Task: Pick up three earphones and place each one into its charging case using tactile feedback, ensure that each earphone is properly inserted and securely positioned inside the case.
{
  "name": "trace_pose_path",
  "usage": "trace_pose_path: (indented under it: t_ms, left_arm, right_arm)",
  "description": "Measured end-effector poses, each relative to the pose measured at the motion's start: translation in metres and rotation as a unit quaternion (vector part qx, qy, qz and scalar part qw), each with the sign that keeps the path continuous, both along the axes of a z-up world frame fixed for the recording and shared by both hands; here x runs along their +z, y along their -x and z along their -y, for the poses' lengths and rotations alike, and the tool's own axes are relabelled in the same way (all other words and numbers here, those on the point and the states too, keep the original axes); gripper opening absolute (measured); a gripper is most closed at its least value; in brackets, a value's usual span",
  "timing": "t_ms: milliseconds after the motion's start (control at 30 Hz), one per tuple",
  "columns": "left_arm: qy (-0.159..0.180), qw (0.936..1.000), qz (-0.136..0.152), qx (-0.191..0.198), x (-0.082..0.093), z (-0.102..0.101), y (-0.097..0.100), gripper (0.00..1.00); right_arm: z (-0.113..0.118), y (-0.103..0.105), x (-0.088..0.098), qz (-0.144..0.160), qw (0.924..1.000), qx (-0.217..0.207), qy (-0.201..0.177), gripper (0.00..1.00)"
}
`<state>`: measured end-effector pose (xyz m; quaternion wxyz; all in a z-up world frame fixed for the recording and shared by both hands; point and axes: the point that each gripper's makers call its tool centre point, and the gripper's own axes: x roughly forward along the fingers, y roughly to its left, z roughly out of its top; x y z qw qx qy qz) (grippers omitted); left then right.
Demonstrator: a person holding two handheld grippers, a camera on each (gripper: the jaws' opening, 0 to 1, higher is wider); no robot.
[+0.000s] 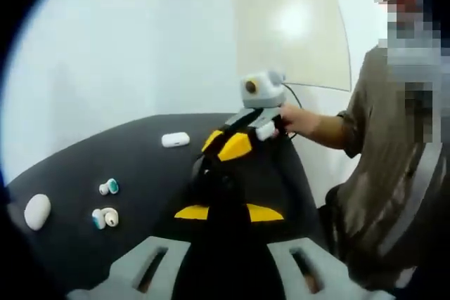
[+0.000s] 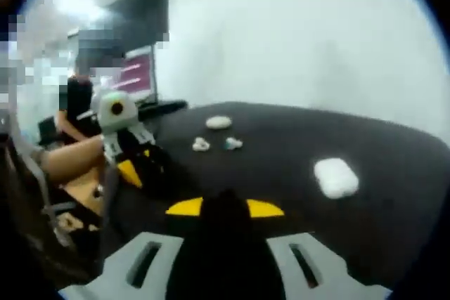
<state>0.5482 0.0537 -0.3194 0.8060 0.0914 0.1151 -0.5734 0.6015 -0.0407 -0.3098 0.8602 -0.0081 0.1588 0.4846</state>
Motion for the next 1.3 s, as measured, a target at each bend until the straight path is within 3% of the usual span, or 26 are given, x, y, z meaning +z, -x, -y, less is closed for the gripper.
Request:
trace_pose_path:
  t_ms: [133, 167, 233, 300, 400, 500, 600, 700, 767, 900, 933, 1033, 1133, 1300]
  left_arm:
    - [-0.001, 1.0000, 0.002, -0.002, 0.000, 0.000, 0.000, 0.14]
    - [0.000, 1.0000, 0.001, -0.002, 0.000, -0.001, 0.000, 0.14]
    - [-0.001, 1.0000, 0.001, -0.003, 0.000, -0.001, 0.000, 0.14]
    - [-0.001, 1.0000, 0.001, -0.002, 0.000, 0.000, 0.000, 0.14]
    - [0.000, 1.0000, 0.000, -0.001, 0.000, 0.000, 0.000, 0.14]
    - [0.000, 1.0000, -0.002, -0.002, 0.000, 0.000, 0.000, 0.14]
    - [-0.001, 1.0000, 0.000, -0.002, 0.000, 0.000, 0.000, 0.14]
    - [-0.001, 1.0000, 0.001, -0.002, 0.000, 0.000, 0.000, 0.14]
    - [-0.001, 1.0000, 0.000, -0.003, 0.000, 0.000, 0.000, 0.14]
    - [-0.001, 1.0000, 0.000, -0.005, -0.001, 0.000, 0.001, 0.14]
    - [0.000, 1.0000, -0.001, -0.005, -0.001, 0.000, 0.001, 0.14]
    - [-0.001, 1.0000, -0.001, -0.005, -0.001, 0.000, 0.001, 0.14]
    - [0.000, 1.0000, -0.002, -0.005, 0.000, -0.001, 0.001, 0.14]
    - [-0.001, 1.0000, -0.002, -0.004, 0.002, 0.002, 0.006, 0.14]
  right_arm:
    - [0.001, -0.002, 0.006, -0.015, 0.9998, -0.006, -0.007, 0.04]
    - [-0.001, 0.000, 0.003, -0.013, 0.9998, 0.003, 0.014, 0.04]
    - [-0.006, -0.001, 0.000, 0.010, 0.9989, 0.008, 0.045, 0.04]
    - [-0.014, 0.000, 0.000, 0.023, 0.9984, 0.010, 0.051, 0.04]
    - [-0.030, 0.012, -0.003, 0.019, 0.9971, 0.044, 0.059, 0.04]
    - [-0.049, 0.032, 0.013, 0.029, 0.9936, 0.107, 0.022, 0.04]
    - [-0.033, 0.014, 0.029, 0.047, 0.9966, 0.067, 0.014, 0.04]
    - [-0.004, -0.012, 0.019, 0.024, 0.9989, 0.001, 0.041, 0.04]
    - [0.004, -0.015, 0.002, 0.024, 0.9960, 0.005, 0.086, 0.05]
    - [-0.007, -0.007, -0.016, 0.016, 0.9952, 0.028, 0.093, 0.09]
    - [-0.010, -0.008, -0.012, 0.036, 0.9949, 0.029, 0.090, 0.10]
    - [-0.019, -0.003, -0.011, 0.037, 0.9939, 0.038, 0.096, 0.10]
    - [-0.036, 0.002, 0.008, 0.055, 0.9957, 0.059, 0.045, 0.10]
    - [-0.023, -0.018, 0.020, 0.053, 0.9976, 0.030, 0.033, 0.11]
